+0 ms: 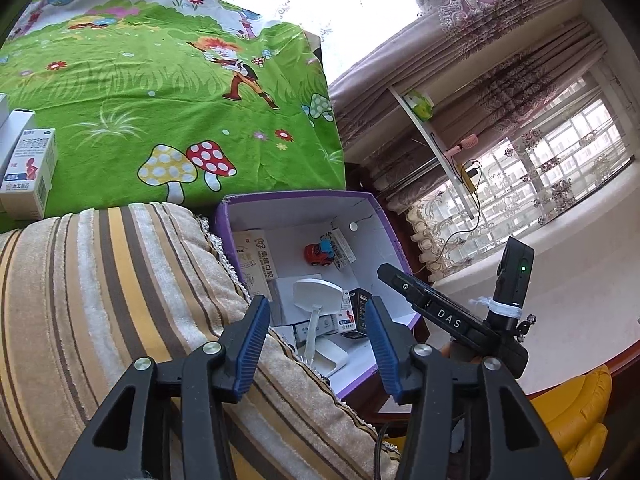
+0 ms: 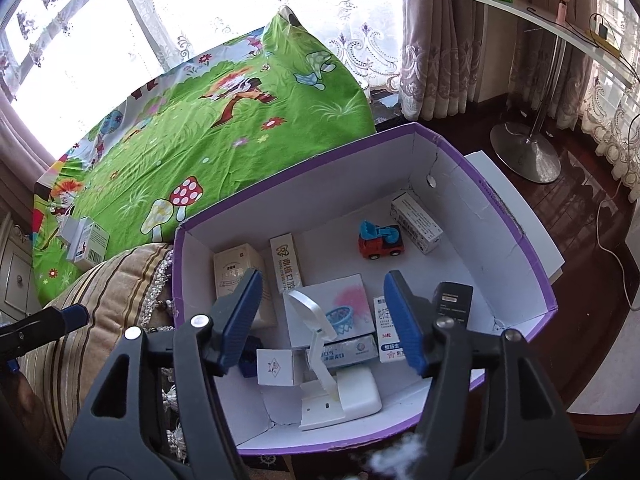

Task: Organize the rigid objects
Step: 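Move both open tools back over the cushion toward the remaining white boxes, then grasp a white box with the left tool while the right tool grasps the printed medicine box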

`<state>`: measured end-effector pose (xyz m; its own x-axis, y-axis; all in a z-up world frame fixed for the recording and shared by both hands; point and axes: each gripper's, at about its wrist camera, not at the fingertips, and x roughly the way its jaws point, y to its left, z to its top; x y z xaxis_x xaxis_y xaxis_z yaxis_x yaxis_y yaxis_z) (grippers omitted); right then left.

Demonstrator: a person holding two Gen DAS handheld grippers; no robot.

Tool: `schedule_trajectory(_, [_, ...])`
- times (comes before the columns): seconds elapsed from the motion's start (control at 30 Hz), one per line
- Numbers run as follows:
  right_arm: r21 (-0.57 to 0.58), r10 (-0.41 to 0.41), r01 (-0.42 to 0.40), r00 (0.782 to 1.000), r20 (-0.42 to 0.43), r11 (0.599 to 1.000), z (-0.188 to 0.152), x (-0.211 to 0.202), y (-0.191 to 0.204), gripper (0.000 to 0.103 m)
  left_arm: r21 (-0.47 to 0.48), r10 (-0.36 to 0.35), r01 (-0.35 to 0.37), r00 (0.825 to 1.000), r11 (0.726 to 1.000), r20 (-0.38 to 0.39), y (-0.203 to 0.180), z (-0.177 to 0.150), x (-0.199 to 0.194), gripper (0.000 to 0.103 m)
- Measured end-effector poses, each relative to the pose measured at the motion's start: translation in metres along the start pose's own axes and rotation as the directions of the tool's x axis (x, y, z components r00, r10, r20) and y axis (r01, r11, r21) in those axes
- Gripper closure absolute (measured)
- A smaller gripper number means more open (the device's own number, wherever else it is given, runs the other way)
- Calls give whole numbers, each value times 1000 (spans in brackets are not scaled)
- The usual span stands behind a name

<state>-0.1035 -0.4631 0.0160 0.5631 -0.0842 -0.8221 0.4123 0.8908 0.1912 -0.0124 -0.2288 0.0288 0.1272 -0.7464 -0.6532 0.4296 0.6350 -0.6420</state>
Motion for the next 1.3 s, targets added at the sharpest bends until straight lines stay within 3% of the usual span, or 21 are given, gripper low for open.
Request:
schedule_trajectory(0.2, [-71,42,-42,999,-3,997,6,1,35,33,-12,51,-50,997,999,65,17,10,-23,52])
schedule_trajectory(0.33, [-116,67,-68,998,-11,991,9,3,60,32,-12,109,-108,985,994,132,32,21,-47,52])
schedule_trajectory(0.47, [-167,99,-101,995,-17,981,13,4,88,31,-52,186,-179,963,982,193,60,35,-76,52])
schedule_trajectory(0.6, [-226,131,-134,991,-26,965,17,6,121,30,-100,285,-268,928,958,239,93,50,-104,49])
schedule_trajectory(0.87, [-345,184,-197,980,-72,918,19,18,186,28,-159,427,-401,880,902,208,156,79,-128,46])
schedule_trajectory(1.13, [-434,218,-269,962,-166,860,16,41,249,28,-108,464,-452,872,886,154,181,104,-115,41])
schedule_trajectory(1.3, [-482,214,-304,948,-234,822,12,61,285,28,-70,499,-494,859,867,117,191,117,-101,40])
